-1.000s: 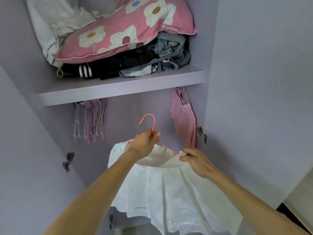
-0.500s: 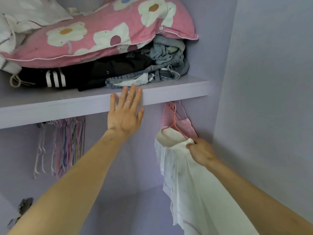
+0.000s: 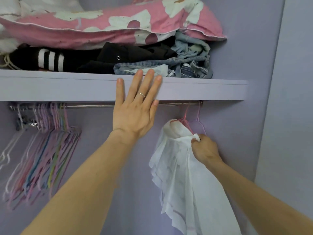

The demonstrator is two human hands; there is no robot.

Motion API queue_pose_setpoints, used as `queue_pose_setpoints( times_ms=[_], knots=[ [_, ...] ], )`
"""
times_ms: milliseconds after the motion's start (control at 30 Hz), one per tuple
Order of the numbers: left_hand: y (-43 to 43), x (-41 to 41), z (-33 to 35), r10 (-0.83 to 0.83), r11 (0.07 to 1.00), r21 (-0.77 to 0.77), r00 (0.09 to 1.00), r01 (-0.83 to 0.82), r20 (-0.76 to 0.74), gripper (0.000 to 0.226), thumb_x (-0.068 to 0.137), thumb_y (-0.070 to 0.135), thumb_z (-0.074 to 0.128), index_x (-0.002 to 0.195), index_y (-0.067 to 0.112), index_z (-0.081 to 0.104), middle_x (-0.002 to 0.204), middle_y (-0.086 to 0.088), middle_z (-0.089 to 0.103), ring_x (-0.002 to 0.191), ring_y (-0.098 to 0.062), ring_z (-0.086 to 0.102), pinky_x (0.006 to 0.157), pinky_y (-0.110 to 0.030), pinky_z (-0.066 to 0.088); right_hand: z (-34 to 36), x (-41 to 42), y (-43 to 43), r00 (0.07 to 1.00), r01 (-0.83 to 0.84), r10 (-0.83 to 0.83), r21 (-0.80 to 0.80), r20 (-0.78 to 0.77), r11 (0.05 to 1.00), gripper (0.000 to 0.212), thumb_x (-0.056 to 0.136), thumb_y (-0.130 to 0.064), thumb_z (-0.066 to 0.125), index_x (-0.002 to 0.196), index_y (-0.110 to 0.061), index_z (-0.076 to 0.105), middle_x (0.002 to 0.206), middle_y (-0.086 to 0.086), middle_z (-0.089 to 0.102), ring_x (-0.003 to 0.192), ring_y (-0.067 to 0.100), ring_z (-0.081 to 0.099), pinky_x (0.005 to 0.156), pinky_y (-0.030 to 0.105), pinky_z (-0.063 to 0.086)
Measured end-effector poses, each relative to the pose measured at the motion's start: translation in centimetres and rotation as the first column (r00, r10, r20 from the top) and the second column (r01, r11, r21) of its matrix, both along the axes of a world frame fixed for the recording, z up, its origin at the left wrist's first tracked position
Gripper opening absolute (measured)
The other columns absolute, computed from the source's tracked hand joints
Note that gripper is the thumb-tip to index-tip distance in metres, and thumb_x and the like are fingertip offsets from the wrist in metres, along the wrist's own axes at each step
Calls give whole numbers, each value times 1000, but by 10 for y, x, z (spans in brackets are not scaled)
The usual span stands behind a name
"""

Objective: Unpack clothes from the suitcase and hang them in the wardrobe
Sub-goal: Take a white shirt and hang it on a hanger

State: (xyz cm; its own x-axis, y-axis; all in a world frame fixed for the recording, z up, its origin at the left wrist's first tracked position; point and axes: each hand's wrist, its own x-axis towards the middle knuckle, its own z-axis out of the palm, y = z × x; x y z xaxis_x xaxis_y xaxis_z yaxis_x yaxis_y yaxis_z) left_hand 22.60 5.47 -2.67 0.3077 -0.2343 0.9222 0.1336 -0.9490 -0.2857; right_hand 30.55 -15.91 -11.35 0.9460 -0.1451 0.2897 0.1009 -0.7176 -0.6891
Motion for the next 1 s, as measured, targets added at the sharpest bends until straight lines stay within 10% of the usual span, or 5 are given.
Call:
queue_pose_setpoints(
  times_ms=[300, 667, 1000],
  knots=[
    [10, 12, -9, -33, 999, 2, 992, 33, 123, 57, 106, 37, 23, 160, 25, 6, 167, 3, 4, 154, -22, 2, 120, -57, -3, 9, 37, 50, 996, 43, -21, -267, 87, 963, 31, 93, -14, 44, 120, -14, 61, 117, 8, 67, 106, 29, 63, 76, 30, 43],
    [14, 17, -9, -44, 999, 19, 985, 41, 164, 56, 106, 37, 25, 159, 24, 13, 166, 1, 12, 153, -23, 9, 120, -57, 0, 5, 64, -8, 971, 239, -224, -298, 83, 924, 35, 94, -18, 52, 125, -5, 58, 126, 22, 59, 118, 40, 57, 94, 40, 48],
    [11, 11, -15, -33, 999, -40, 999, 34, 15, 56, 107, 35, 24, 160, 24, 8, 167, 2, 5, 154, -22, 2, 120, -57, -4, -8, 53, -3, 999, -22, -5, -601, -44, 799, 46, 100, -40, 47, 141, -20, 40, 137, 10, 55, 128, 34, 49, 101, 43, 45]
  ],
)
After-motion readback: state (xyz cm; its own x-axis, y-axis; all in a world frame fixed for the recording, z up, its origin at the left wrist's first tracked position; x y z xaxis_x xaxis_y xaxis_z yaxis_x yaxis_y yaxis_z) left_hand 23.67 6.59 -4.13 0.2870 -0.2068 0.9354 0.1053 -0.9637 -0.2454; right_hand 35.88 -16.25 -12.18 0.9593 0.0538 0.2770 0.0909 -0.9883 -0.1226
